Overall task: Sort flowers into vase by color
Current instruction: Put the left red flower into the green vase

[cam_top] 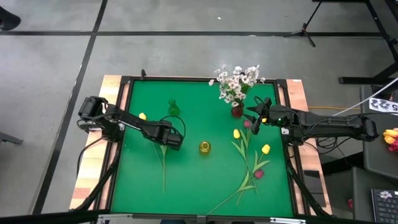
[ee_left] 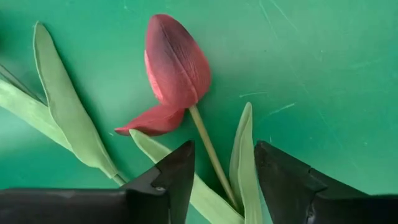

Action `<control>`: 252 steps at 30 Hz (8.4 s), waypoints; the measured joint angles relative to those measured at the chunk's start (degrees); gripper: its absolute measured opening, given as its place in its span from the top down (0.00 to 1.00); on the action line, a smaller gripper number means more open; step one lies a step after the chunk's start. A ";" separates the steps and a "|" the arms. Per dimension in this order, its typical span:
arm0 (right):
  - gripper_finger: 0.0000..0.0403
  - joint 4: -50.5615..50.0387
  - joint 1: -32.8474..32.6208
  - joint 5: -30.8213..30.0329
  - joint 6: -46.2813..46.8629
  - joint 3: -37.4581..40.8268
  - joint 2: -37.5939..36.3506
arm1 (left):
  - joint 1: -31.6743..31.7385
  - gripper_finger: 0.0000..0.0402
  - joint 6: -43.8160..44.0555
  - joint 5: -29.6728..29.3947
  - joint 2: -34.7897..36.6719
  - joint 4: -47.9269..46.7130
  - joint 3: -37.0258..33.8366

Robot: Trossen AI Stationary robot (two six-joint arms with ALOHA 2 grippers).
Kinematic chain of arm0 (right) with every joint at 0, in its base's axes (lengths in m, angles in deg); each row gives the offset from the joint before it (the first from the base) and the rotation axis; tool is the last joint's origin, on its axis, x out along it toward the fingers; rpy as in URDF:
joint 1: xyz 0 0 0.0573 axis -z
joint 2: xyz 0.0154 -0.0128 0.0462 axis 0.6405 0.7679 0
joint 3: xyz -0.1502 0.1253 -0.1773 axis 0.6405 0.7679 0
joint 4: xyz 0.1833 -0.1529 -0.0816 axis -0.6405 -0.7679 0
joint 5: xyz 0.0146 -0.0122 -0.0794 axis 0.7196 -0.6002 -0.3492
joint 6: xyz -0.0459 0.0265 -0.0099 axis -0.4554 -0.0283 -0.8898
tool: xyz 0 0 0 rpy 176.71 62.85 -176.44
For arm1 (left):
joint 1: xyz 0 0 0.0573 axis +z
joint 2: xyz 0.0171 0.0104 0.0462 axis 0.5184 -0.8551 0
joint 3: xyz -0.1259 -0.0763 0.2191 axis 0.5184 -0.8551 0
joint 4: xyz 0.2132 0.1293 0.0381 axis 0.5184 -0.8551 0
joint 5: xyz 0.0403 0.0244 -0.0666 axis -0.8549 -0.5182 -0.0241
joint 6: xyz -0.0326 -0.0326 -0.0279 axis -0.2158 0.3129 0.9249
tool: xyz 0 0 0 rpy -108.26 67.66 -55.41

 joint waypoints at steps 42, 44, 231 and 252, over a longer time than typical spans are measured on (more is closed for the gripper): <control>0.56 0.73 0.01 4.26 2.61 0.01 0.00 | 1.86 0.99 -4.33 1.08 -2.83 2.62 0.00; 0.56 2.04 0.01 6.43 2.64 0.01 0.01 | 1.88 0.99 -5.43 0.42 -2.16 2.62 0.01; 0.97 46.35 7.25 20.04 -3.06 -63.09 82.09 | -0.30 0.47 -73.75 -69.25 47.12 9.65 3.85; 0.58 43.85 7.16 20.50 -3.43 -63.09 82.11 | -0.30 0.47 -72.94 -69.26 47.12 9.73 3.85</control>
